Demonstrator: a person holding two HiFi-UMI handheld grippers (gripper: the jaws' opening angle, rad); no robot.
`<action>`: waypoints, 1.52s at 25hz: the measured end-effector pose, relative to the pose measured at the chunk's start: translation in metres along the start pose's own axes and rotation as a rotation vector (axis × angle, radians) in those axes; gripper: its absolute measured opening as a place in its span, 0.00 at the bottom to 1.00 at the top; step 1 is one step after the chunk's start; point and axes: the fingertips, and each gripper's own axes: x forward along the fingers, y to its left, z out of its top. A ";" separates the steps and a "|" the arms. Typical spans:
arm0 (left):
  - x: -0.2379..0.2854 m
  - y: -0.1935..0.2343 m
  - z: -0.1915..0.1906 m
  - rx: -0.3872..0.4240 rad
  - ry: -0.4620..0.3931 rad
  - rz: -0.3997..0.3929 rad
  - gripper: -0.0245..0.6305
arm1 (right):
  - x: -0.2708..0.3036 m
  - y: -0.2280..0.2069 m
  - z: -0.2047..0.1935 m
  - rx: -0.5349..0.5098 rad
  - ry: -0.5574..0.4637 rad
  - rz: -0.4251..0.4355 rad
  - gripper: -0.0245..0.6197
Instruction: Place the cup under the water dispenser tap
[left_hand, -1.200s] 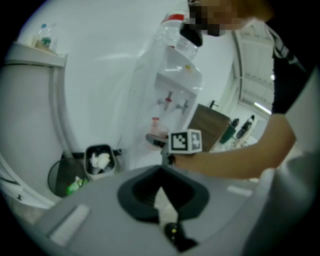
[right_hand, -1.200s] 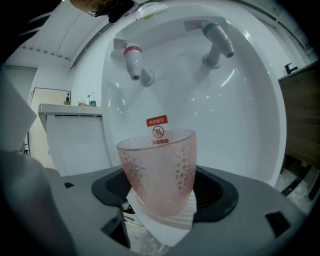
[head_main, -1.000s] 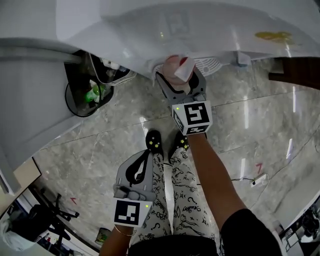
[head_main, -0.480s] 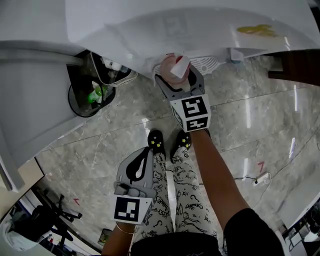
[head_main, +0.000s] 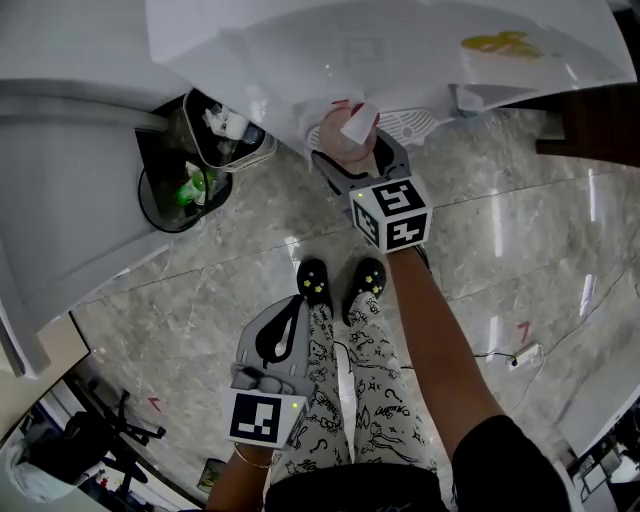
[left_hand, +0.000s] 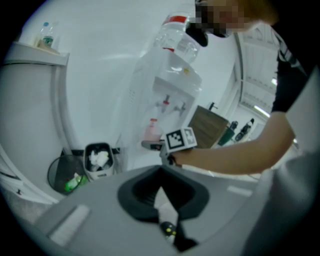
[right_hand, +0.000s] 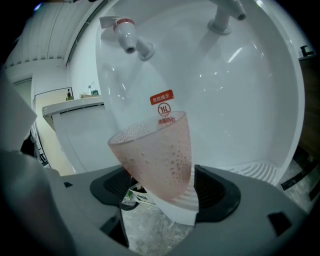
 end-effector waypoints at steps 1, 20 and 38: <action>-0.001 -0.001 -0.001 0.010 0.002 -0.002 0.03 | -0.001 -0.001 -0.003 0.006 0.007 -0.001 0.61; -0.093 -0.061 0.162 0.171 -0.192 -0.021 0.03 | -0.316 0.087 0.152 0.284 -0.295 0.043 0.06; -0.211 -0.166 0.293 0.494 -0.429 -0.135 0.03 | -0.456 0.146 0.285 0.097 -0.361 0.099 0.06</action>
